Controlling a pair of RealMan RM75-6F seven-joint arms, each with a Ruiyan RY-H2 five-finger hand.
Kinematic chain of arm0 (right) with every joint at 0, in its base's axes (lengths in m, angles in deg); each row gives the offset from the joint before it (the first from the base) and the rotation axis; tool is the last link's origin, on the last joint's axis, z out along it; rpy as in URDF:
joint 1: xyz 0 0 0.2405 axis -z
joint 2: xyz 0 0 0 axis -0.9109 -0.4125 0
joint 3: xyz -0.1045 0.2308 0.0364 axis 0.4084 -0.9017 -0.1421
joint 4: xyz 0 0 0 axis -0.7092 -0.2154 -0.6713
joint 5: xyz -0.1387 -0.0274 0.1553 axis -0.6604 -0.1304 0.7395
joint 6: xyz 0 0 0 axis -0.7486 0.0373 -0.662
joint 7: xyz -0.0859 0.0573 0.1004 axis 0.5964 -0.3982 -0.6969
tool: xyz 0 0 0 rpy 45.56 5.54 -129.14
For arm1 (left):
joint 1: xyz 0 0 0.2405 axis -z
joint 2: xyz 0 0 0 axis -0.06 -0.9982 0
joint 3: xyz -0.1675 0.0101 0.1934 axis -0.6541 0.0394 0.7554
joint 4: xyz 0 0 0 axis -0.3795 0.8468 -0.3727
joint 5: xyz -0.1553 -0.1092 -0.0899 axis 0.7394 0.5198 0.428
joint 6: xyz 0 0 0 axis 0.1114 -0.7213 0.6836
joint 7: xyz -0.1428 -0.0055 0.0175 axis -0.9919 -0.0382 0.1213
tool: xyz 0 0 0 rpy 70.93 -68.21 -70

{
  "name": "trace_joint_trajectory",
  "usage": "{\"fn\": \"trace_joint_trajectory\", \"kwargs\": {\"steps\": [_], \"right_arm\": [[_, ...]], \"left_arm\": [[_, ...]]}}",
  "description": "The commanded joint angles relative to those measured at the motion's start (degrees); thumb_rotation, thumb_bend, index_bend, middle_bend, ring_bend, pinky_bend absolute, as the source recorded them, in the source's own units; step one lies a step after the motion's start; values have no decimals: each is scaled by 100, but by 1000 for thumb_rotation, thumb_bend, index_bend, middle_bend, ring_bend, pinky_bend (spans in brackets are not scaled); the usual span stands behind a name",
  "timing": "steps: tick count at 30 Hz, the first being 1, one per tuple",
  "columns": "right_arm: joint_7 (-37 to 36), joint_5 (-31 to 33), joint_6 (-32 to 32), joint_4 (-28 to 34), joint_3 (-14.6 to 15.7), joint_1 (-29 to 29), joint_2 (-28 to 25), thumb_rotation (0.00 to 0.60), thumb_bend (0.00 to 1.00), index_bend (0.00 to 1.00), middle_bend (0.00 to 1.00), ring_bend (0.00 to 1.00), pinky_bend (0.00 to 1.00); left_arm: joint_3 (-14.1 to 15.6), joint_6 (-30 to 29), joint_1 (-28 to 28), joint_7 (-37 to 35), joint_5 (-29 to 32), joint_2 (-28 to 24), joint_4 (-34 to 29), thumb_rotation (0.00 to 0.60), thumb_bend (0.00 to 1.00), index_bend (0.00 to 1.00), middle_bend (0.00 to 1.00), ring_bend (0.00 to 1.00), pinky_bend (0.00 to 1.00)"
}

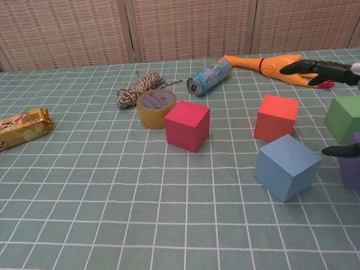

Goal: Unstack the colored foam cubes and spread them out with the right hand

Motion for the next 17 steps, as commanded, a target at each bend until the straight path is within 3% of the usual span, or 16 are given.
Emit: {"fn": "trace_joint_trajectory", "kwargs": {"steps": [1,5,10,17], "right_arm": [[650,66,-803,-86,-141,572,-193,600,86,5,13,0,139],[1223,371,-1377,-293,-230,1119,-273,600,85,5,13,0,138],[1498,983,-1620,-238,-418,1611,-403,600,85,1,12,0,107],[1605,976,-1708,-35,-447,1838,-427,600,86,0,11,0,100]], "left_arm": [[-8,-31,-7,-10,-2,-2,-2,600,485,274,272,251,453],[-16,-65,-16,-23,-4,-4,-2,600,485,275,272,251,453],[-16,-44,-9,9,-1,5,-19,600,485,275,273,251,453],[3,47,19,49,5,26,-11,600,485,275,273,251,453]]}}
